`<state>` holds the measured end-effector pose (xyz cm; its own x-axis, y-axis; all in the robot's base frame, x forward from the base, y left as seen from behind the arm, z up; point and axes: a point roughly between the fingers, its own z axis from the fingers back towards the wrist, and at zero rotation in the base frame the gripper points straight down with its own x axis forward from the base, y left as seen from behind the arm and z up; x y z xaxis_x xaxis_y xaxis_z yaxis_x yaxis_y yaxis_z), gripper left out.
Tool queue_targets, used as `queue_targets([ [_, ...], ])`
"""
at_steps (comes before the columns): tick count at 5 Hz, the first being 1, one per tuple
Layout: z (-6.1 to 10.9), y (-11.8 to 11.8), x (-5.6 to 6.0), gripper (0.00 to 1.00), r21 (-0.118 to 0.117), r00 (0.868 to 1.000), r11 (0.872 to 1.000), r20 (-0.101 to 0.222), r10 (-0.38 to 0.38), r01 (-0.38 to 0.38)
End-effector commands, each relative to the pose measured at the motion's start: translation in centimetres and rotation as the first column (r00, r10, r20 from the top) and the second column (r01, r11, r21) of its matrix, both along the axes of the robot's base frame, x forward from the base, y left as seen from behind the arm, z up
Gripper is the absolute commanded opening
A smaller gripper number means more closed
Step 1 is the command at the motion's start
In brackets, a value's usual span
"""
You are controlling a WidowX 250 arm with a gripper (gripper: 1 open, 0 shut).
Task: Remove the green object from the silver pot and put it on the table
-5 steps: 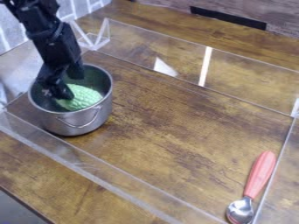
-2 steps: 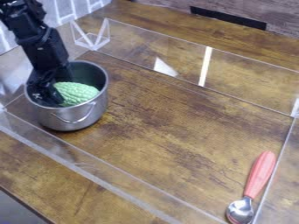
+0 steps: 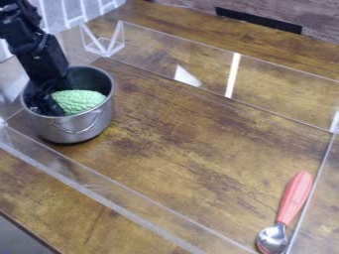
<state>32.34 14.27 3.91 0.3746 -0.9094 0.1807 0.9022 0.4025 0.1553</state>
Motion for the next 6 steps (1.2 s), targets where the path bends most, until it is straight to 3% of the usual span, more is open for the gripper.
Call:
queue_targets([
  [1,1.0,0.4,0.4,1.00,0.002,1.000,1.000,0.029,-0.001,0.001],
  [3,0.7,-0.3,0.5,1.00,-0.026,0.999,0.999,0.011,-0.039,0.039],
  [6,0.2,-1.8,0.9,1.00,-0.101,0.996,0.991,-0.023,-0.085,0.082],
])
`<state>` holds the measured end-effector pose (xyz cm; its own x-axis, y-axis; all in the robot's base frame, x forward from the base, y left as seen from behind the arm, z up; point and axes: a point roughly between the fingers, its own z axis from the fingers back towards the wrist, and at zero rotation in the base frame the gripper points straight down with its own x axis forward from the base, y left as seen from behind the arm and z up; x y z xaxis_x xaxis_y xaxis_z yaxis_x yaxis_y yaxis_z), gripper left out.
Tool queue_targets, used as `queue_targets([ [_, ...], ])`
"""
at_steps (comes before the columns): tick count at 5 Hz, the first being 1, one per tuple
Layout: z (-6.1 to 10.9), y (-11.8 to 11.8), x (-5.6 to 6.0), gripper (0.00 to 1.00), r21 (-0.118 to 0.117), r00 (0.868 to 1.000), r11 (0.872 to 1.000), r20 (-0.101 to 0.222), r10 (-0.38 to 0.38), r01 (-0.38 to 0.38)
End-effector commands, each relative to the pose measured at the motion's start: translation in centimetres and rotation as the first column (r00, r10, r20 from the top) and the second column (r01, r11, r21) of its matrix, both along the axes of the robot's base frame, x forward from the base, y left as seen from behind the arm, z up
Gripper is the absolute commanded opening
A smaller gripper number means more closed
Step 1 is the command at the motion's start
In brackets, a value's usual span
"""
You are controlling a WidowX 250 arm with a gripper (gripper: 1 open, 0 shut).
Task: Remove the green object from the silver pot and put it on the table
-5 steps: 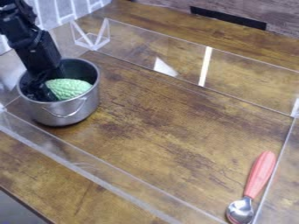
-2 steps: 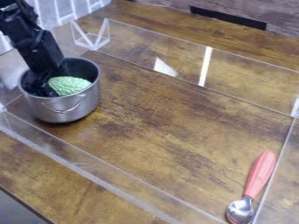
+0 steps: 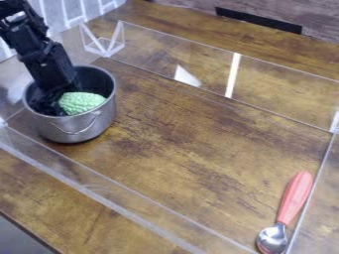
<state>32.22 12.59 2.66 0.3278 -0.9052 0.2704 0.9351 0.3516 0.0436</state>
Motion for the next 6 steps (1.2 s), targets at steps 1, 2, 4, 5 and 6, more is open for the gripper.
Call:
queue_targets([
  [1,3.4,0.4,0.8,0.00,0.034,0.998,0.999,0.042,0.037,-0.038],
  [2,4.7,-0.3,0.5,0.00,0.040,0.999,0.999,0.040,0.036,-0.037],
  [4,5.6,-1.5,0.1,0.00,0.038,0.998,0.998,0.039,0.050,-0.051],
  [5,5.1,-1.1,0.0,0.00,0.036,0.998,0.998,0.038,0.044,-0.045],
  [6,4.7,-0.8,-0.1,0.00,0.034,0.998,0.999,0.037,0.040,-0.042],
])
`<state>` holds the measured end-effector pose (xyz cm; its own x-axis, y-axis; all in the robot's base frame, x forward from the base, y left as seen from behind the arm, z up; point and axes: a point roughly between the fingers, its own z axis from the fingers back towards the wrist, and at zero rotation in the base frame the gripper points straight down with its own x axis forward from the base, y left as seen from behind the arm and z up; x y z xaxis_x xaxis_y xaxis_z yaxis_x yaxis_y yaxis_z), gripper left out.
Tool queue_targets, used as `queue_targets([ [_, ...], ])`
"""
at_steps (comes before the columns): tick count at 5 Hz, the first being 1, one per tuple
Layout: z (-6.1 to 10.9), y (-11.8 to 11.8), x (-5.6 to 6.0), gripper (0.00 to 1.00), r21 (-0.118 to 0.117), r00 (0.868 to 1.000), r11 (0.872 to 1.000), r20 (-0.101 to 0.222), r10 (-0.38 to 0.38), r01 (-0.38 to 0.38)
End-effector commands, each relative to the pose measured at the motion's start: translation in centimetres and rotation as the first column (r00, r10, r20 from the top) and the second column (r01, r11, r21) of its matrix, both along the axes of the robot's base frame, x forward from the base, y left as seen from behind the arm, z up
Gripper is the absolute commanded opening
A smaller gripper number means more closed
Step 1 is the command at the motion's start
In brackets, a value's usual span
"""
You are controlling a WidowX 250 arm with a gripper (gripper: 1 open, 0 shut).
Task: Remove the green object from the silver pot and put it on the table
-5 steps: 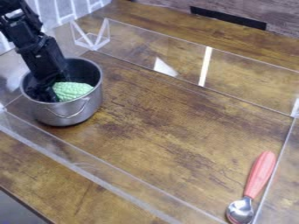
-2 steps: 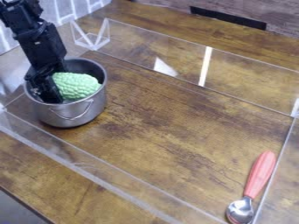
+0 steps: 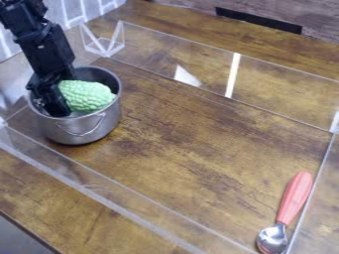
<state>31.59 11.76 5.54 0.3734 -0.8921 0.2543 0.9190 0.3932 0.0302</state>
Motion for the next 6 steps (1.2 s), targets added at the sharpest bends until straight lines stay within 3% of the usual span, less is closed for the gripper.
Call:
queue_targets([
  [1,2.4,-0.6,1.2,0.00,0.023,0.998,1.000,0.054,0.018,-0.019],
  [4,2.7,-1.3,3.0,0.00,0.012,0.989,0.990,0.045,0.143,-0.143],
  [5,3.5,-0.7,3.3,0.00,0.007,0.990,0.991,0.042,0.135,-0.136],
  [6,5.4,-0.6,3.7,0.00,0.006,0.989,0.990,0.040,0.139,-0.140],
])
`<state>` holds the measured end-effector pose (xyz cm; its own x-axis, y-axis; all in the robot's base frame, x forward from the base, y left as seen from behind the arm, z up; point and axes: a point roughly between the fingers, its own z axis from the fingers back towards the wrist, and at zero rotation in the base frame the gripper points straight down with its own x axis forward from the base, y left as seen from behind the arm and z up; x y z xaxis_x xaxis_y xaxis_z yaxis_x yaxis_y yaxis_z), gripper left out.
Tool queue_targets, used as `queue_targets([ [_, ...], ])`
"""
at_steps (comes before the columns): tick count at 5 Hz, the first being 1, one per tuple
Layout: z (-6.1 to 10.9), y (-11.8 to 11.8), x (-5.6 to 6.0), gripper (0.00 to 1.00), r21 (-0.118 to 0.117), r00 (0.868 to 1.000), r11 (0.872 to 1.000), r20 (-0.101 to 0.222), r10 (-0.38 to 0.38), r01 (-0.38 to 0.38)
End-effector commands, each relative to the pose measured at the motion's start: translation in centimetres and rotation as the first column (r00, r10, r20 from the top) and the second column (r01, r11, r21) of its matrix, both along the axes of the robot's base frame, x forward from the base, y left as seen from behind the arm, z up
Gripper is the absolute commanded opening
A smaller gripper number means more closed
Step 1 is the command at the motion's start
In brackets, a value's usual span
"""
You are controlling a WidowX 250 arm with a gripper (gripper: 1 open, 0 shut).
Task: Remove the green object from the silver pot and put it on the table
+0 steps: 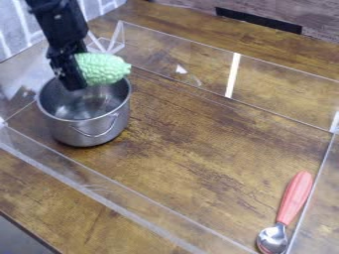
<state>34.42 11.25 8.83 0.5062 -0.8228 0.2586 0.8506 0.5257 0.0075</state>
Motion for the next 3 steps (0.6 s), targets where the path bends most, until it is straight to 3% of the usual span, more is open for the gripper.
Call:
queue_targets([
  [1,4.0,-2.7,1.9,0.00,0.033,0.998,0.999,0.059,-0.028,0.026],
  [2,5.8,-7.2,3.4,0.00,0.031,0.996,0.999,0.074,-0.043,0.040],
  [3,6.4,-11.5,4.5,0.00,0.023,0.995,0.999,0.088,-0.047,0.045],
])
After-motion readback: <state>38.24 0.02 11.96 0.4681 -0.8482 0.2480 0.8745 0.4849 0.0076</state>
